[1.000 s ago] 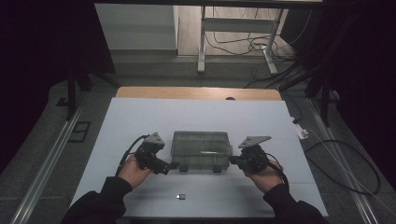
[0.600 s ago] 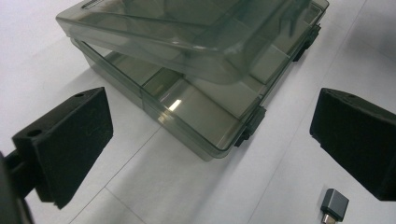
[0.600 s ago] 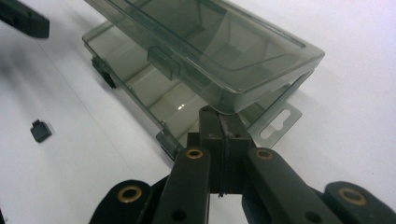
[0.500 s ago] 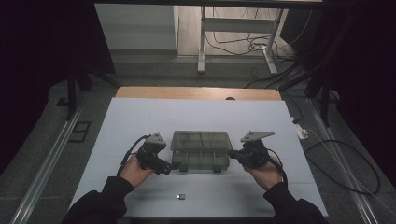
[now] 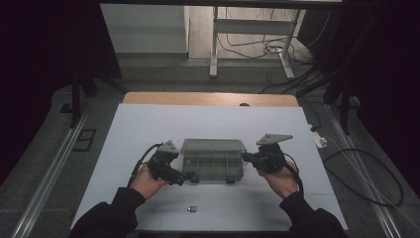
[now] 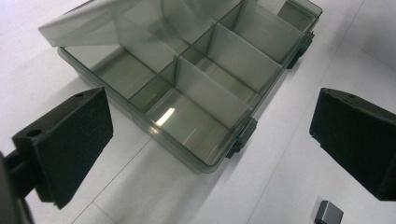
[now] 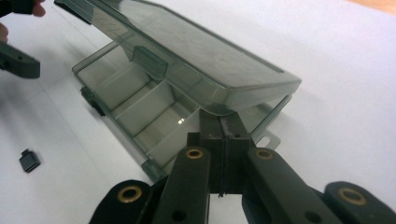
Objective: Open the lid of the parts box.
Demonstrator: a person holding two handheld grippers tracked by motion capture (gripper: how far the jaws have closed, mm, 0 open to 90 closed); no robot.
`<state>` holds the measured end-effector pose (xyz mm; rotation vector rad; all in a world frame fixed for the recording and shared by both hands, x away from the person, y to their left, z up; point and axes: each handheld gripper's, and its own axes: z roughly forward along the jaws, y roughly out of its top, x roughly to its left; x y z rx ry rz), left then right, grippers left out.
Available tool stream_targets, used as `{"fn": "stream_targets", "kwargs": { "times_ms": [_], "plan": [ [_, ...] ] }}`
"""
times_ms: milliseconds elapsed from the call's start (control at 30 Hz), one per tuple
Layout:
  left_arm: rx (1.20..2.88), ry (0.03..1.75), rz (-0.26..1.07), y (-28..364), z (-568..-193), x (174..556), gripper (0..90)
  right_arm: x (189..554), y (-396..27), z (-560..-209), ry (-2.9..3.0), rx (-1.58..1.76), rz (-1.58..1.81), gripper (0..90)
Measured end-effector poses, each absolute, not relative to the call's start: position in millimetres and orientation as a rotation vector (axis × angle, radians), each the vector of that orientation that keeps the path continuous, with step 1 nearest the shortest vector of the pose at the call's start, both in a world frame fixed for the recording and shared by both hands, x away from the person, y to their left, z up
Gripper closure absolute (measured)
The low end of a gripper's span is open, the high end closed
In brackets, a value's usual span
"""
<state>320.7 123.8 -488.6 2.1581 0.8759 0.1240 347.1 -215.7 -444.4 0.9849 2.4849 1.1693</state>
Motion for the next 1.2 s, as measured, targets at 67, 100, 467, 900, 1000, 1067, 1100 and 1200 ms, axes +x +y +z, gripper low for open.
{"fn": "stream_targets", "kwargs": {
  "times_ms": [67,100,467,900,1000,1067,1100,1200],
  "plan": [
    [2.161,0.878,0.121,122,-489,321,0.0,349,-214,-443,2.476,0.98,1.174,88.8],
    [2.161,0.878,0.121,122,-489,321,0.0,349,-214,-443,2.476,0.98,1.174,88.8],
    [2.209,0.828,0.168,105,-487,319,7.6,359,-210,-438,2.446,0.978,1.204,88.7],
    [2.206,0.826,0.13,99,-488,320,60.2,369,-203,-436,2.427,0.972,1.214,88.7],
    [2.209,0.814,0.12,97,-489,320,71.2,371,-202,-435,2.42,0.972,1.214,88.8],
    [2.212,0.805,0.105,94,-491,321,77.4,372,-202,-435,2.417,0.973,1.217,88.8],
    [2.218,0.806,0.096,93,-491,322,80.0,373,-202,-435,2.416,0.974,1.218,88.8],
    [2.232,0.795,0.093,90,-493,322,88.3,375,-202,-435,2.408,0.977,1.221,88.8]
  ]
}}
